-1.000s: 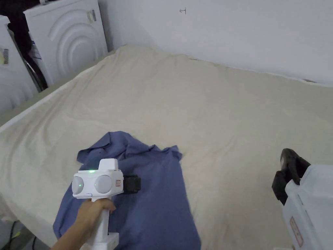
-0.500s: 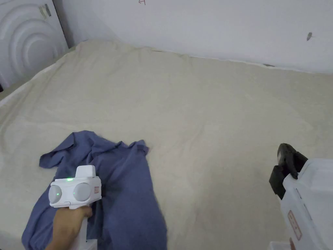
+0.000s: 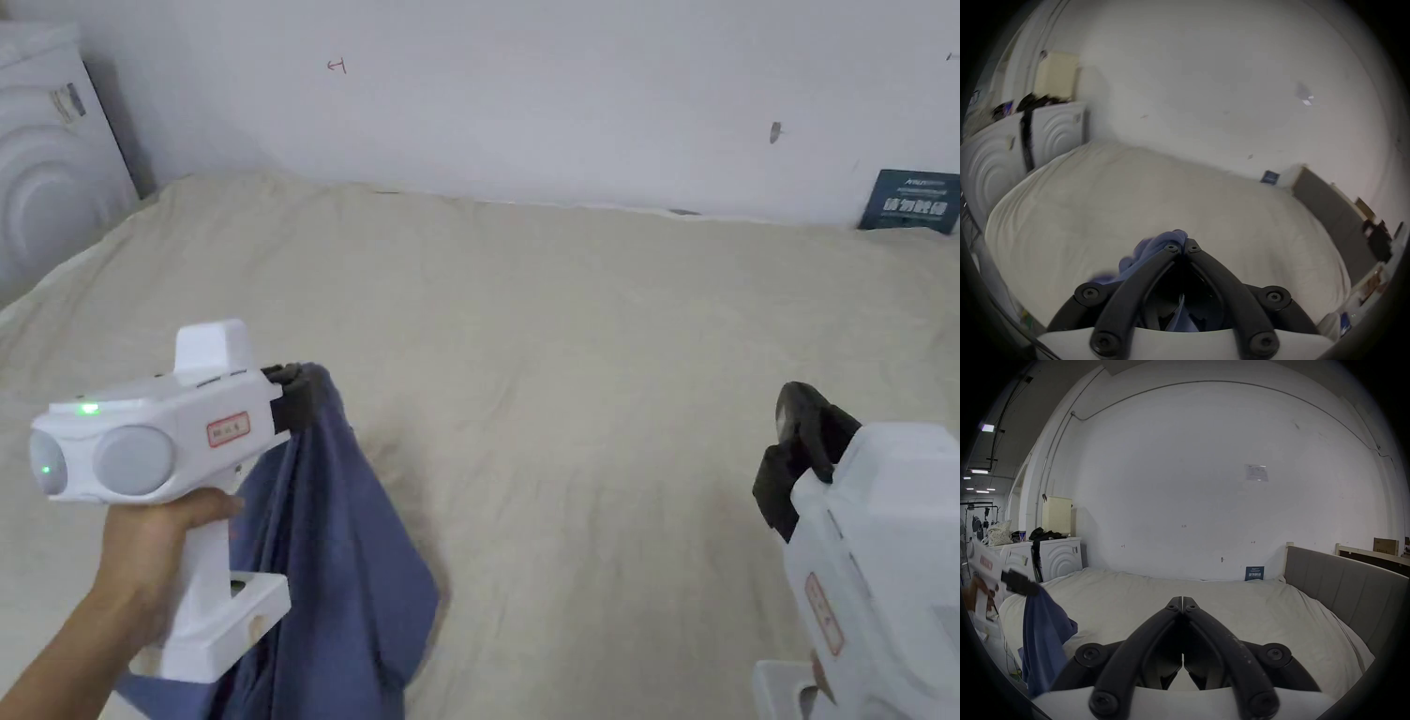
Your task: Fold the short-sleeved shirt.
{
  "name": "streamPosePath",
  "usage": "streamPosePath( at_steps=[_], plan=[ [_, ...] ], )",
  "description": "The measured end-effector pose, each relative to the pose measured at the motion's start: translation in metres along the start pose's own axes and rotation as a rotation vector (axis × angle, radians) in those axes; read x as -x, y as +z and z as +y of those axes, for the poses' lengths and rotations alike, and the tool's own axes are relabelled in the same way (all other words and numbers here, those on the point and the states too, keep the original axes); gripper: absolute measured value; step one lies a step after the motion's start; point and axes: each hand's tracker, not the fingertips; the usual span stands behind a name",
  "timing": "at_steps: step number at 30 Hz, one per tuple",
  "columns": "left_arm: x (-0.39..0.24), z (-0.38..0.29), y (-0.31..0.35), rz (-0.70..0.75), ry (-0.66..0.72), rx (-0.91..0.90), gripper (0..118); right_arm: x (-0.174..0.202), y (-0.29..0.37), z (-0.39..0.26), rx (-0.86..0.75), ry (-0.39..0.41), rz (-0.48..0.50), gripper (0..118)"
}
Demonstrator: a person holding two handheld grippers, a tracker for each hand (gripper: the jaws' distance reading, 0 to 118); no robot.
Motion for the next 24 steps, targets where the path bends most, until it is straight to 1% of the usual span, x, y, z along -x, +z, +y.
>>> streamPosePath(
  at_steps=[2,5,11,15,18,21,24],
  plan=[
    [-0.035,0.02,0.001,-0.046,-0.066,-0.029,1,-0.008,0.008,0.003,-0.016,-0.003,-0.015,1],
    [-0.085,0.042,-0.007,-0.131,-0.136,-0.019,1,-0.022,0.021,0.008,-0.038,-0.001,-0.043,1],
    [-0.179,0.048,-0.032,-0.285,-0.235,-0.029,1,-0.056,0.041,0.011,-0.06,-0.007,-0.122,1],
    [-0.224,0.03,-0.053,-0.379,-0.256,0.034,1,-0.077,0.051,0.008,-0.055,-0.009,-0.171,1],
    [-0.245,0.004,-0.072,-0.424,-0.275,0.096,1,-0.089,0.056,0.004,-0.042,-0.008,-0.201,1],
    [-0.254,-0.03,-0.098,-0.462,-0.278,0.195,1,-0.097,0.057,0.001,-0.029,-0.01,-0.22,1],
    [-0.258,-0.075,-0.126,-0.45,-0.309,0.322,1,-0.102,0.056,-0.004,-0.015,-0.015,-0.23,1]
  ],
)
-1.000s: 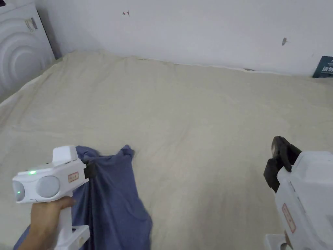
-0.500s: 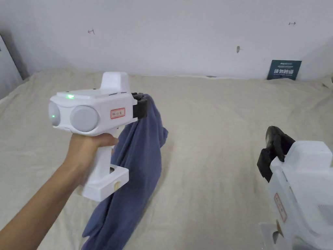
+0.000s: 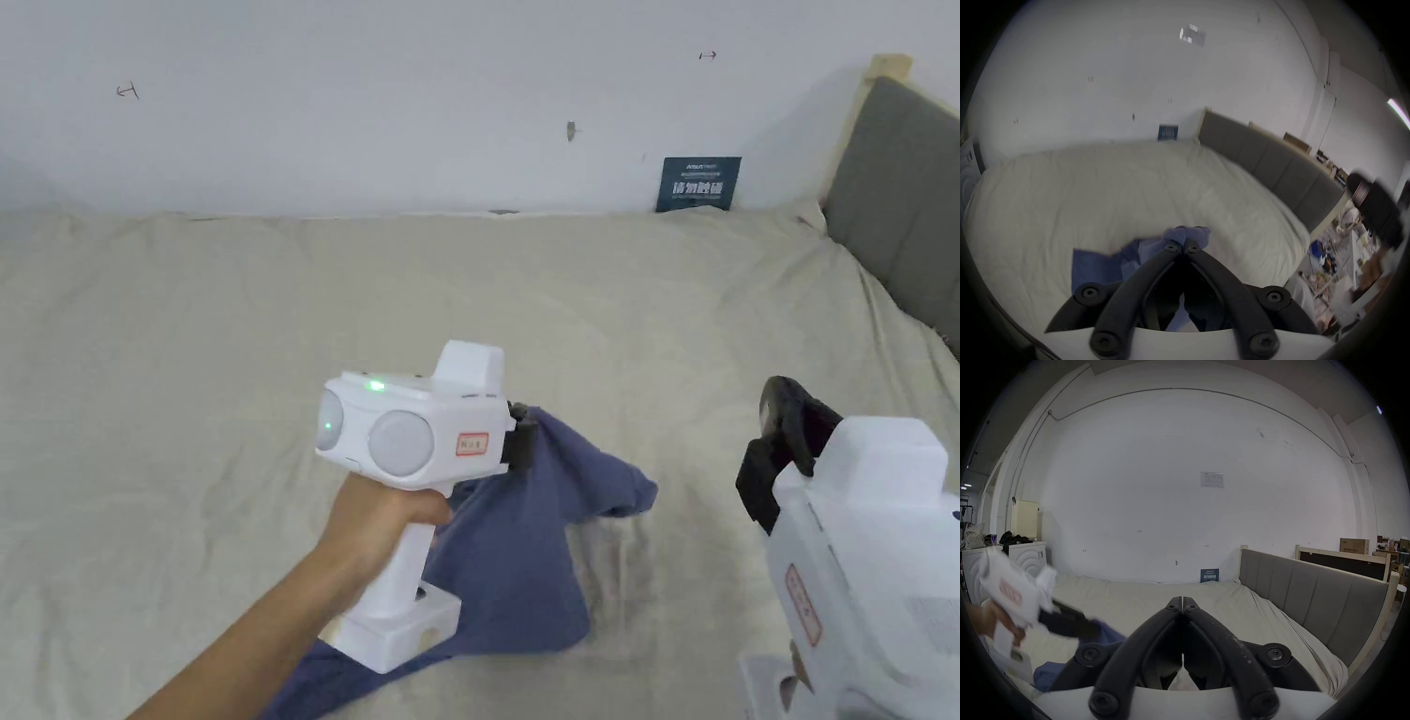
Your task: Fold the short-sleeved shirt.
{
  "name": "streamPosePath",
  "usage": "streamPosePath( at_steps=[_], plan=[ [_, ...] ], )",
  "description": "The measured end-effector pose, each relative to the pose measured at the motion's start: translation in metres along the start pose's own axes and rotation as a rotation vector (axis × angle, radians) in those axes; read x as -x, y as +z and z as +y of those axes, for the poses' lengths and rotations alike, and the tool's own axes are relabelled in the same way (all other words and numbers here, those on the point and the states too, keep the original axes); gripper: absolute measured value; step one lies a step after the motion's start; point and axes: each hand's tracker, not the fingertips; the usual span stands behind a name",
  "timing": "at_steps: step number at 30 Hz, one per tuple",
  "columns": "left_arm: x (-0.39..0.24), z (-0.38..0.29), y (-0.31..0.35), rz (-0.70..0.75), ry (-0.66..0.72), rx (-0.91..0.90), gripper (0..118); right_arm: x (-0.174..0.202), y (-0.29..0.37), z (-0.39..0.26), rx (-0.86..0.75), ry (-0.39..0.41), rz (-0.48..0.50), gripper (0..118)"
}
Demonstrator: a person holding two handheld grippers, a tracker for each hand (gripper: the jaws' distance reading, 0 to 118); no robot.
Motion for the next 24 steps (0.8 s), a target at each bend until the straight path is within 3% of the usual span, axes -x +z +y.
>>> streamPosePath(
  at_steps=[10,13,14,15,18,19,24],
  plan=[
    [0.016,-0.123,-0.126,0.173,-0.108,0.438,1,-0.003,-0.004,-0.02,0.063,-0.007,-0.009,1],
    [0.013,-0.136,-0.124,0.189,-0.112,0.376,5,-0.005,-0.002,-0.021,0.074,0.003,-0.012,1],
    [0.011,-0.133,-0.12,0.192,-0.103,0.362,10,-0.005,-0.001,-0.021,0.074,0.007,-0.013,1],
    [0.011,-0.13,-0.116,0.175,-0.092,0.36,29,-0.006,0.0,-0.021,0.074,0.008,-0.015,1],
    [0.005,-0.117,-0.091,0.145,-0.014,0.308,106,-0.008,0.001,-0.017,0.069,-0.003,-0.016,1],
    [0.004,-0.111,-0.081,0.146,-0.005,0.267,116,-0.007,0.002,-0.015,0.064,-0.004,-0.017,1],
    [-0.006,-0.068,-0.001,0.195,0.004,-0.027,113,-0.002,0.008,0.001,0.026,-0.001,-0.018,2]
  ],
)
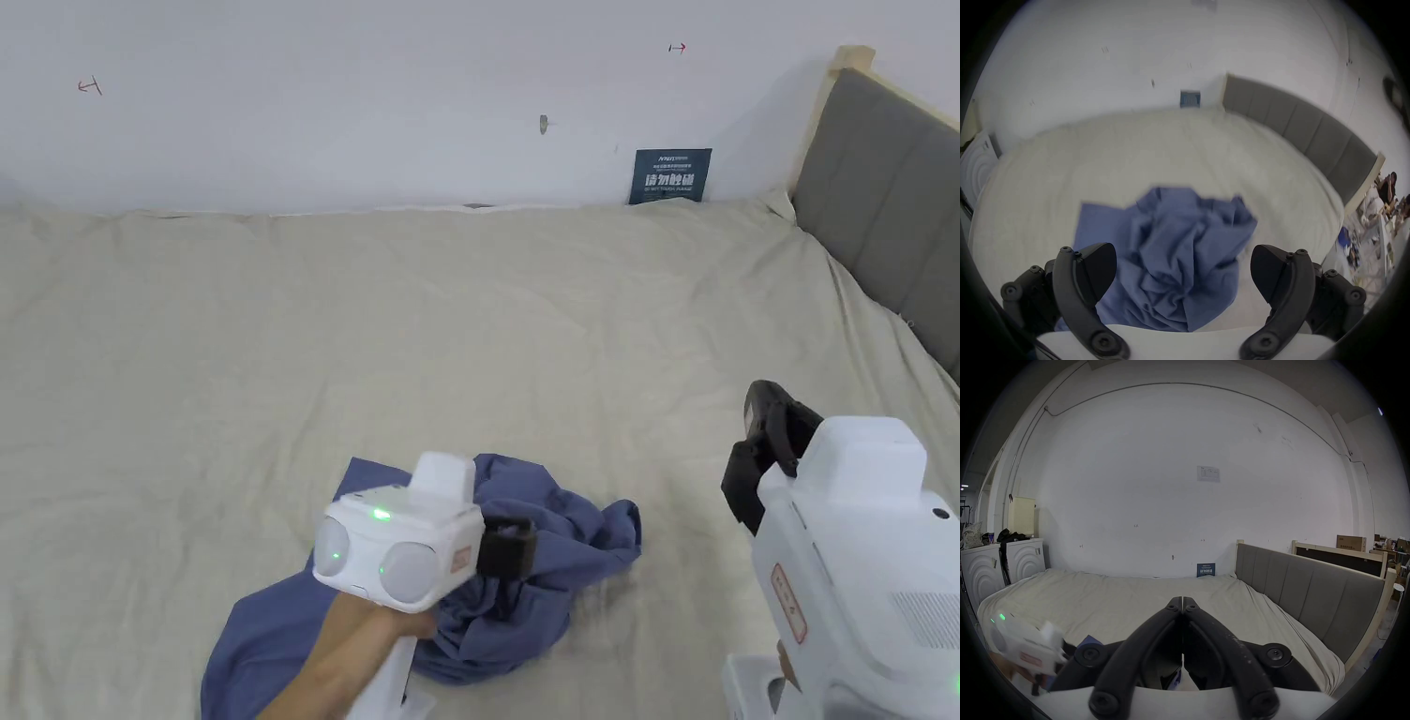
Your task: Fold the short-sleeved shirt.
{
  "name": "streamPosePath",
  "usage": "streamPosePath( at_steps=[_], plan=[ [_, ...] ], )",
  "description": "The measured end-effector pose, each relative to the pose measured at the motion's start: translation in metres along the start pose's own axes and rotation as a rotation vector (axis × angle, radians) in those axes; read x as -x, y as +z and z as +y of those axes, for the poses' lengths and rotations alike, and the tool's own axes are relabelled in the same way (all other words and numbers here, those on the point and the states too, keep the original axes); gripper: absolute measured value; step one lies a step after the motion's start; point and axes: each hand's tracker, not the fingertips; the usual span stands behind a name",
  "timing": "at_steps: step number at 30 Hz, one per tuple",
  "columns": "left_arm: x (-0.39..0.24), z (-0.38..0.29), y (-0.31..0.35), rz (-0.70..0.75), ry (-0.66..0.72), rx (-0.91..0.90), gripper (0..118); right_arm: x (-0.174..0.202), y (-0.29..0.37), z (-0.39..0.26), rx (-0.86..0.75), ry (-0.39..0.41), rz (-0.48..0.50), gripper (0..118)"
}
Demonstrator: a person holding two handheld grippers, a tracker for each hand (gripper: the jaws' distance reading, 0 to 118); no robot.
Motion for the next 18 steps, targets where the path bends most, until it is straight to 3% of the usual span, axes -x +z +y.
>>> streamPosePath(
  at_steps=[7,12,14,16,18],
  plan=[
    [0.026,0.04,0.11,0.16,0.016,-0.45,114,0.011,0.004,0.02,-0.058,0.002,0.013,2],
    [0.048,0.034,0.144,0.322,0.012,-0.627,108,0.02,0.006,0.027,-0.084,0.003,0.025,2],
    [0.055,0.025,0.154,0.372,-0.013,-0.665,88,0.024,0.006,0.029,-0.091,0.002,0.032,2],
    [0.061,0.02,0.157,0.427,-0.017,-0.678,49,0.028,0.006,0.03,-0.095,0.004,0.037,2],
    [0.07,0.016,0.162,0.406,-0.001,-0.669,1,0.031,0.006,0.03,-0.098,0.011,0.046,2]
  ],
)
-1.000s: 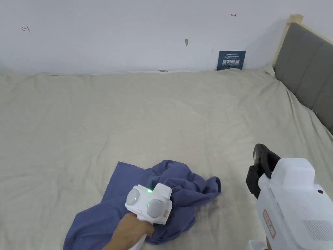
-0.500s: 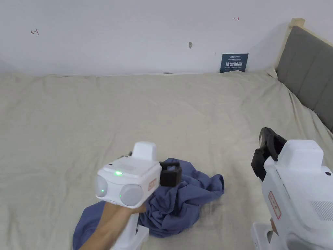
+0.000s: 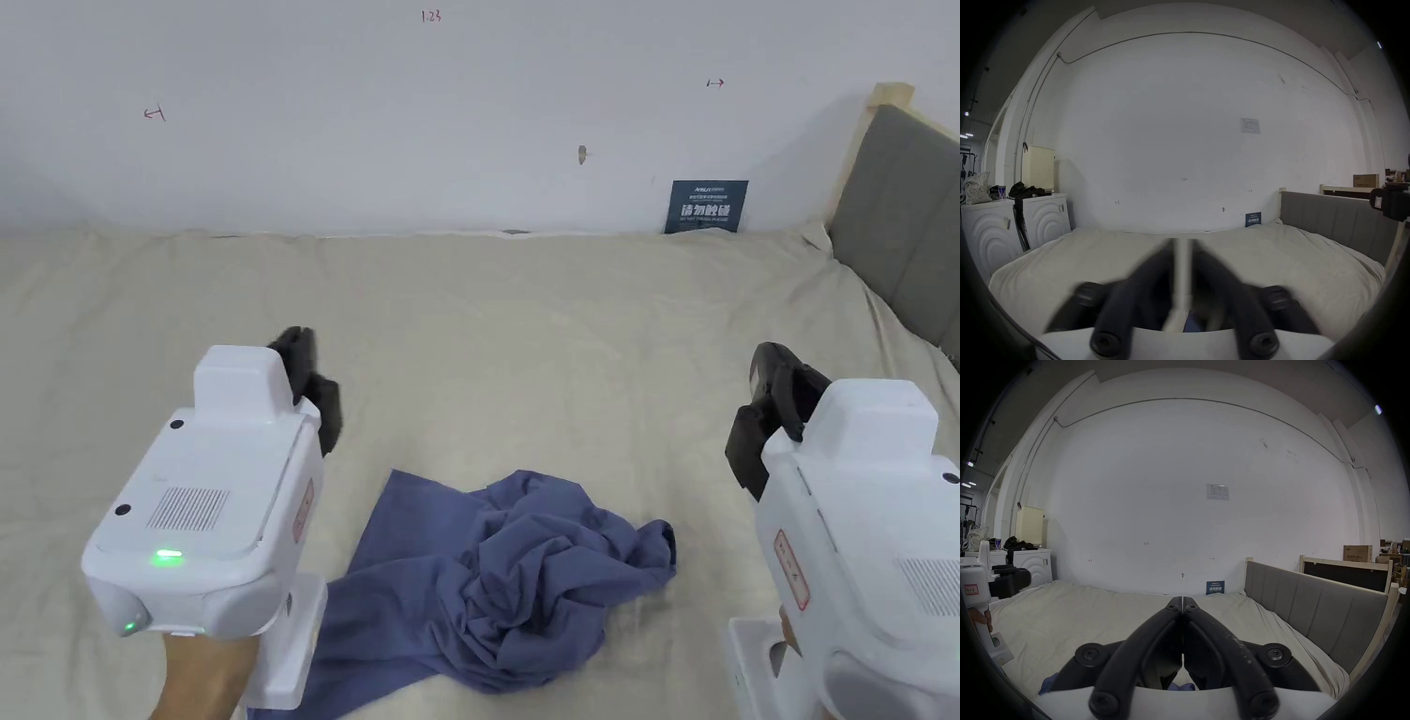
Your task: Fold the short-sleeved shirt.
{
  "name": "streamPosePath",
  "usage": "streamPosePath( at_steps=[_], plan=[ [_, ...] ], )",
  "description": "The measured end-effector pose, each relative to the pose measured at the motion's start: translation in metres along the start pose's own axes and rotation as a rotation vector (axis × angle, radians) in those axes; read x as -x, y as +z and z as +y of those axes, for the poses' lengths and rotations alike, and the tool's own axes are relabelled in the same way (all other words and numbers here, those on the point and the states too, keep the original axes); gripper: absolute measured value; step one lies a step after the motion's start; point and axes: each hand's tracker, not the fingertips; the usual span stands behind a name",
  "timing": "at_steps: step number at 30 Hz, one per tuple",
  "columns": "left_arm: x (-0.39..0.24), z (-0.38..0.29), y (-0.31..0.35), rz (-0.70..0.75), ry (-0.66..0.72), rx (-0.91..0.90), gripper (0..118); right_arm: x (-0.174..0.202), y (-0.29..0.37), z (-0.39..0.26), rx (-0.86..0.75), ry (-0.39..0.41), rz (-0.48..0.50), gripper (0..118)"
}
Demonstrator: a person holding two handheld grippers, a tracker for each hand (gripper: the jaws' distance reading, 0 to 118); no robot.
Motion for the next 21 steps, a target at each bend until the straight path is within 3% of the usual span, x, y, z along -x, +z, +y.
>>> streamPosePath(
  at_steps=[10,21],
  plan=[
    [0.022,-0.015,-0.003,0.002,0.068,0.117,0,0.007,0.0,-0.002,0.005,0.003,0.017,2],
    [0.054,-0.131,-0.017,-0.033,0.233,0.752,2,0.008,-0.007,-0.021,0.054,0.003,0.03,2]
  ],
)
